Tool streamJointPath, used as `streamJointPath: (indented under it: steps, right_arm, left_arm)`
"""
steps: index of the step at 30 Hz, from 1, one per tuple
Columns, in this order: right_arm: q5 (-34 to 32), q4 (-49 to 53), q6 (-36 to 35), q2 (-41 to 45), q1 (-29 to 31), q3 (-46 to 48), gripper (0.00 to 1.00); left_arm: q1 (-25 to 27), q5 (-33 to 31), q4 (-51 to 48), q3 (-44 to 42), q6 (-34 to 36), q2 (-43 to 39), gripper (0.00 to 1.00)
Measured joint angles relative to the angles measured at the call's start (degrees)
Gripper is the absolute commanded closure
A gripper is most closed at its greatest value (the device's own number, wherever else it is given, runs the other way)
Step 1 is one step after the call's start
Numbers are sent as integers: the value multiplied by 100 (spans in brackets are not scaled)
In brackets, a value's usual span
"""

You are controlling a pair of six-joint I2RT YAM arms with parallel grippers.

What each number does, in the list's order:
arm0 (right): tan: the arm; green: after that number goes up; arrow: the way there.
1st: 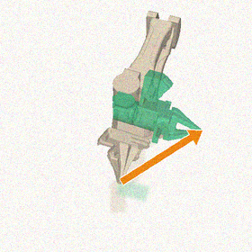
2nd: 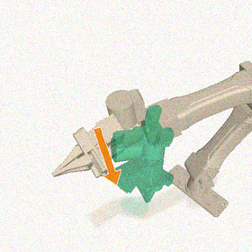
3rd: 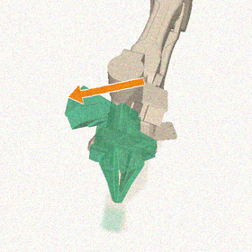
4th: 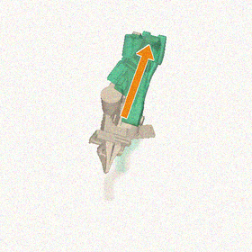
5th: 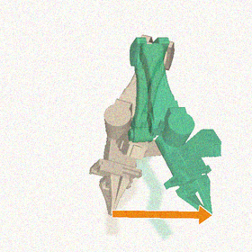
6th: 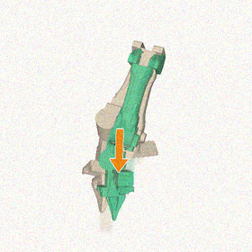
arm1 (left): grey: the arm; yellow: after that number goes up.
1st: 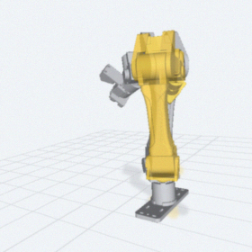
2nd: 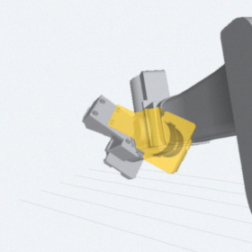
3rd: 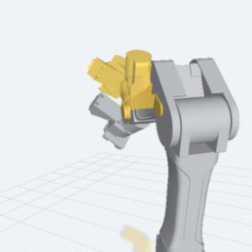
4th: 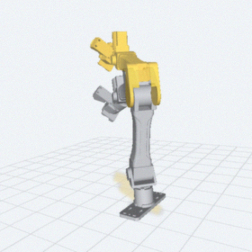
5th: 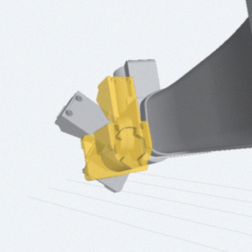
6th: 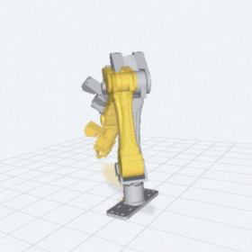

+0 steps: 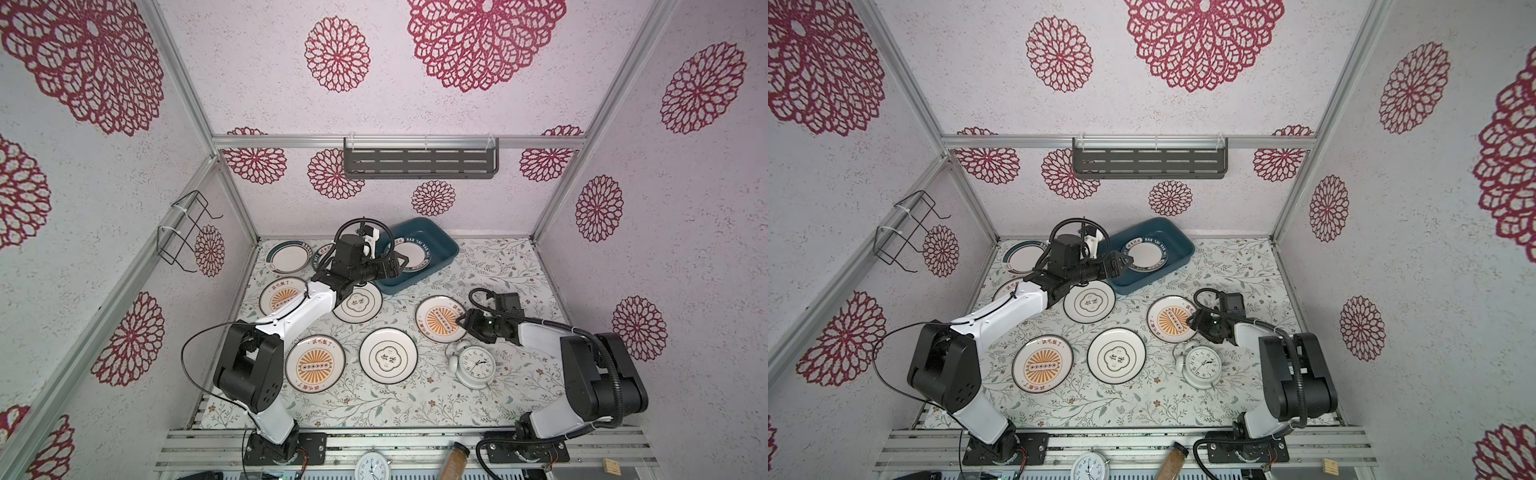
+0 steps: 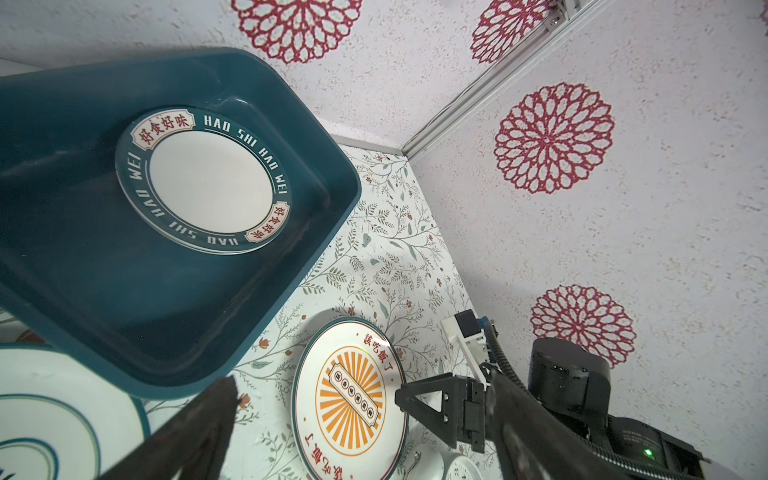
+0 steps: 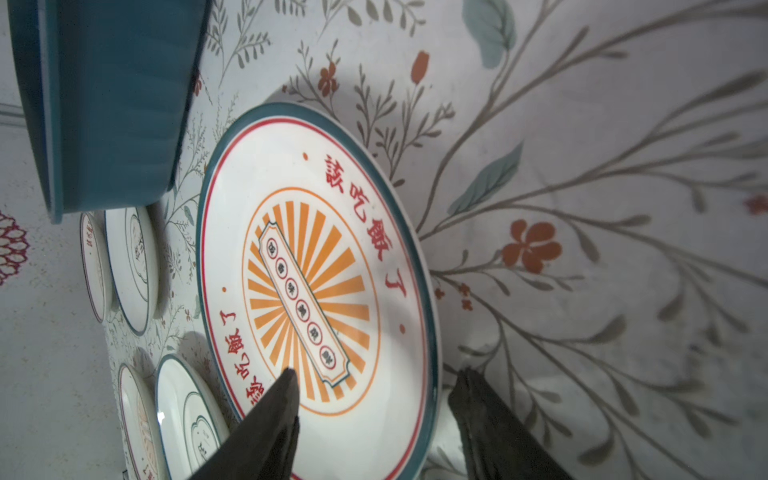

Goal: Place the plates into the plastic bin on the countertop
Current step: 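Grasp the orange sunburst plate's edge with right gripper and tilt it up, then lift the sunburst plate toward the left gripper, which grasps its rim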

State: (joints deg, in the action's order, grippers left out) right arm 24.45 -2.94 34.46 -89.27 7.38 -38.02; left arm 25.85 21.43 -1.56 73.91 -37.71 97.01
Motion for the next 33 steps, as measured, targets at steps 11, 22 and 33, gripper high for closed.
streamJointPath:
  steps: [11, 22, 33]
  right_arm:
    - [284, -503, 245, -345, -103, -28, 99]
    - [203, -420, 321, -151, -101, -111, 100]
    - [-389, 940, 238, 1311, -481, -647, 100]
  left_arm:
    - [0, -20, -13, 74, 26, 0, 3]
    - [-2, -138, -157, 74, 118, -15, 3]
    - [-13, -66, -514, 208, 214, -133, 3]
